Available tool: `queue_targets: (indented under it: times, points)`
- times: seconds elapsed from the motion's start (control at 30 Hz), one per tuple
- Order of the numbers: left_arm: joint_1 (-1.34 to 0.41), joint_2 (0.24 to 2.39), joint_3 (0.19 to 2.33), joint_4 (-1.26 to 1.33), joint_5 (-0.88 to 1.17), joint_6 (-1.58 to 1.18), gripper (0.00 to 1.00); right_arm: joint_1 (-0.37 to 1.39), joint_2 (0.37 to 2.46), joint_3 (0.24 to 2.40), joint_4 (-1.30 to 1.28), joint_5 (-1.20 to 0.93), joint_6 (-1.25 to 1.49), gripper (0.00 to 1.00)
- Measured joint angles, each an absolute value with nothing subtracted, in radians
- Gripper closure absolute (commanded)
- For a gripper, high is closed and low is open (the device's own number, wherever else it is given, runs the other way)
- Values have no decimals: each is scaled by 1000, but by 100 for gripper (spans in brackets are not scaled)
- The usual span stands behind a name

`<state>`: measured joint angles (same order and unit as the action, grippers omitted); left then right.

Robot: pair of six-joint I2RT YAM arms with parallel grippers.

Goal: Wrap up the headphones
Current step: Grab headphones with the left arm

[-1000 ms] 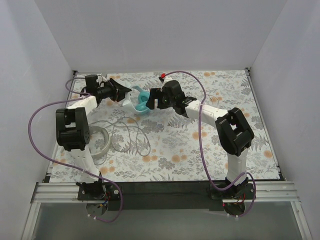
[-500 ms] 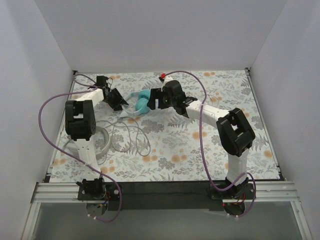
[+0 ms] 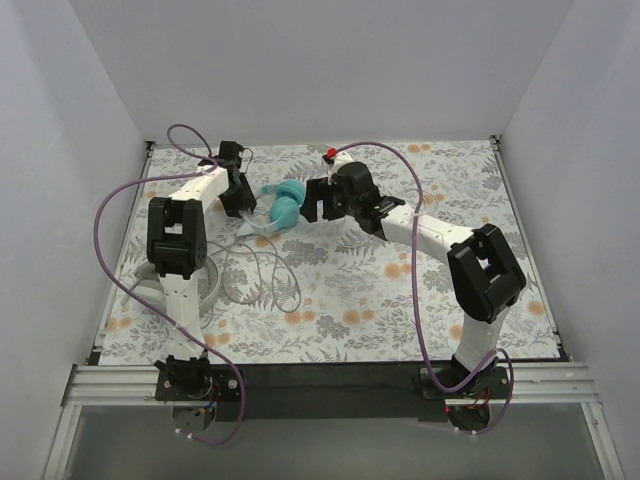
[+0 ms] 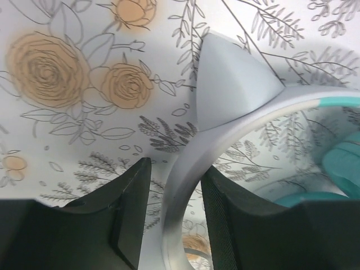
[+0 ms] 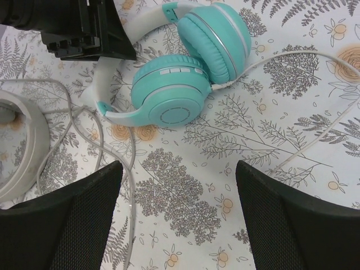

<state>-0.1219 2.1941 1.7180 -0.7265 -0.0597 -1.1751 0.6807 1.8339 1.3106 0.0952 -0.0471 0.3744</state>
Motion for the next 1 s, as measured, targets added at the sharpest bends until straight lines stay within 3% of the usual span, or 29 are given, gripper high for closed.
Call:
queue_targets:
  times: [0.33,0.6,0.77,0.8,0.83,1.0]
  points:
    - [-196,2237,1789,-810,-289,-1106,58,675,1761,1275,74,-39,340,13]
    - [-232,2238,1790,-834,-365,-1088,67,668,1736,1260,68,-31,331,13]
    - [-233,2239,1790,-840,-360,-1074,81,668,1730,1260,58,-29,323,13]
    - [-233,2240,1790,-842,-356,-1068,96,668,1728,1260,54,-28,321,13]
    - [-233,2240,1790,-843,-351,-1067,100,668,1726,1260,52,-28,317,13]
    - [-234,2240,1793,-834,-299,-1085,100,668,1713,1260,44,-24,297,13]
